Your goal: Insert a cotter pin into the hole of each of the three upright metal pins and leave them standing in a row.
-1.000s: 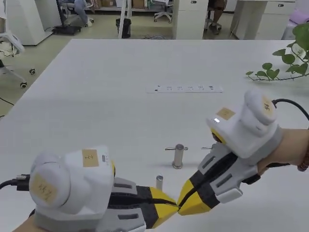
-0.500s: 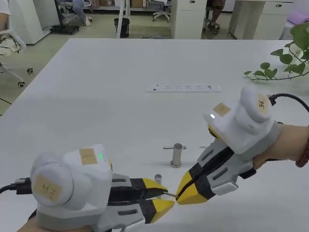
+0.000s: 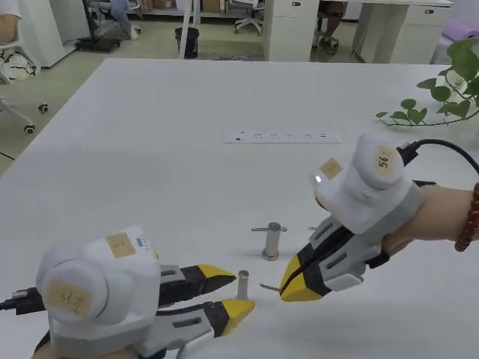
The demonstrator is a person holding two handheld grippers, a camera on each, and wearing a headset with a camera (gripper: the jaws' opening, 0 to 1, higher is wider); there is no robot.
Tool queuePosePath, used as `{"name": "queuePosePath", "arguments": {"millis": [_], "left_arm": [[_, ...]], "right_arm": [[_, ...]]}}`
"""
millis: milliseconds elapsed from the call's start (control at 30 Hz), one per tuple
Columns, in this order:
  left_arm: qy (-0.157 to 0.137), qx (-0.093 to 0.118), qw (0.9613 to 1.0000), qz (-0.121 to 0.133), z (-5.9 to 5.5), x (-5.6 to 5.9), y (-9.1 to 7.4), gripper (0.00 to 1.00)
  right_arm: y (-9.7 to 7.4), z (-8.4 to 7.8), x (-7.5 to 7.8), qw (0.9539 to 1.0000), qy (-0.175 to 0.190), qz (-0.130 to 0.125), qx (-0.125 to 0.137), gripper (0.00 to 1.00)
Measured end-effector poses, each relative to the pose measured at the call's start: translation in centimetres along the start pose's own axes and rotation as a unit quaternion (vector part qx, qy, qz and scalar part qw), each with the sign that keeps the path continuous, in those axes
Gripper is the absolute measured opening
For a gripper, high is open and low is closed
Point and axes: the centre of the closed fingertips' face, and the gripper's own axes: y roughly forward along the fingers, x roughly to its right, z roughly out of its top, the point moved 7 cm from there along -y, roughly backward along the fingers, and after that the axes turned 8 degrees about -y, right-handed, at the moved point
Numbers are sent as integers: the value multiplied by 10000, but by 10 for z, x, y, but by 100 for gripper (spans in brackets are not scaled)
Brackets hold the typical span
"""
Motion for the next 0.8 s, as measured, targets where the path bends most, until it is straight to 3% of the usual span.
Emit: {"name": "queuePosePath", "arguments": {"millis": [400, 800], "left_arm": [[-224, -105, 9993, 262, -13, -13, 11, 23], [-158, -270, 9984, 477, -21, -24, 27, 20]], "right_arm": [[7, -6, 15, 9986, -16, -209, -490, 3], [16, -11, 24, 9972, 85, -268, -700, 3]]}}
